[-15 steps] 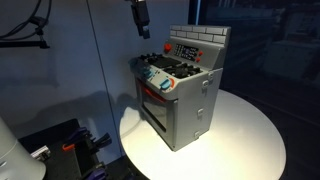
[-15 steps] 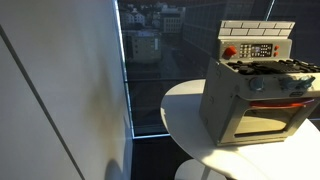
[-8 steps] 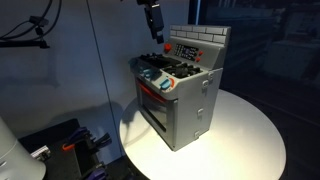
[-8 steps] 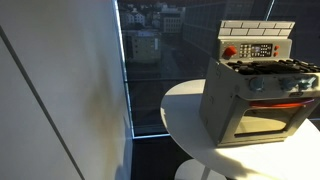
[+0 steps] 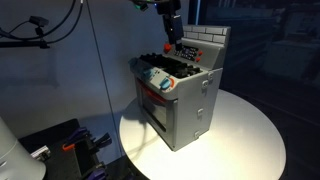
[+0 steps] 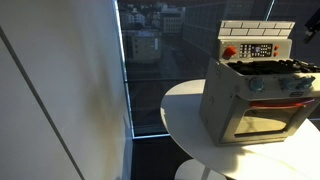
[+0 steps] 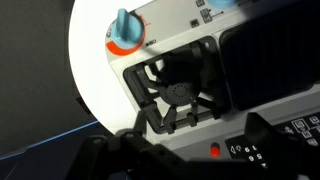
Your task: Press the top right orange button on the stove
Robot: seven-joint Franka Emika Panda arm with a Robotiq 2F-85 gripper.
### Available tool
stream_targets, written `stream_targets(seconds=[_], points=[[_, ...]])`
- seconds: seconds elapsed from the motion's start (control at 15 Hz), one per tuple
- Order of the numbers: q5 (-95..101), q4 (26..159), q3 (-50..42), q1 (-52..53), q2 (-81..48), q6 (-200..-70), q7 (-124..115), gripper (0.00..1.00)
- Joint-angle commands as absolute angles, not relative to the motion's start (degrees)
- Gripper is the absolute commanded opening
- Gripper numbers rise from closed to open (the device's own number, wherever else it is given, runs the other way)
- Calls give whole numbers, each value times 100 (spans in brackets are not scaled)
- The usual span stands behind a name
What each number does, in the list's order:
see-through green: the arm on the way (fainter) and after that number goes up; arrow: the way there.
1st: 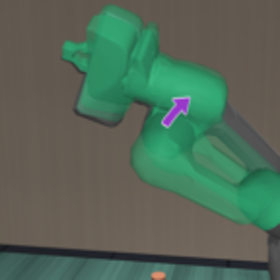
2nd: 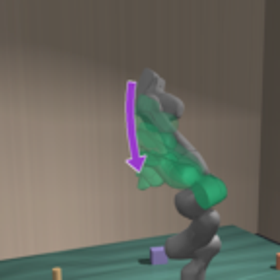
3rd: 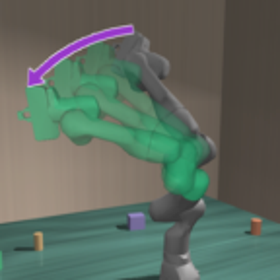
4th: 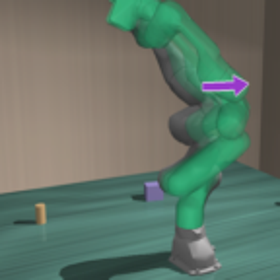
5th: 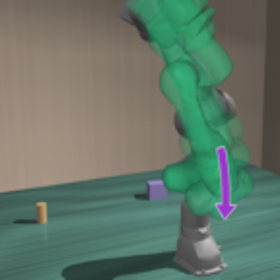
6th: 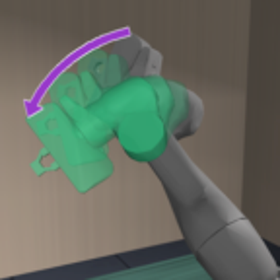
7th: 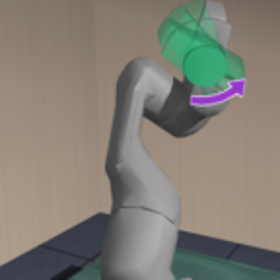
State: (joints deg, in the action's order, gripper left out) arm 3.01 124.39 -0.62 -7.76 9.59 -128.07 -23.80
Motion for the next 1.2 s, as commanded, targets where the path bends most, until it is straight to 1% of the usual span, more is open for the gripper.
stream_targets(seconds=[0.0, 0.2, 0.27, 1.13], points=[[473, 11952, -174, -785, 600, -12723, -2479, 100], [293, 11851, -250, -720, 592, -12580, -2362, 100], [326, 12063, -255, -712, 636, -12783, -2381, 100], [289, 11817, -378, -737, 317, -13020, -2463, 100]])
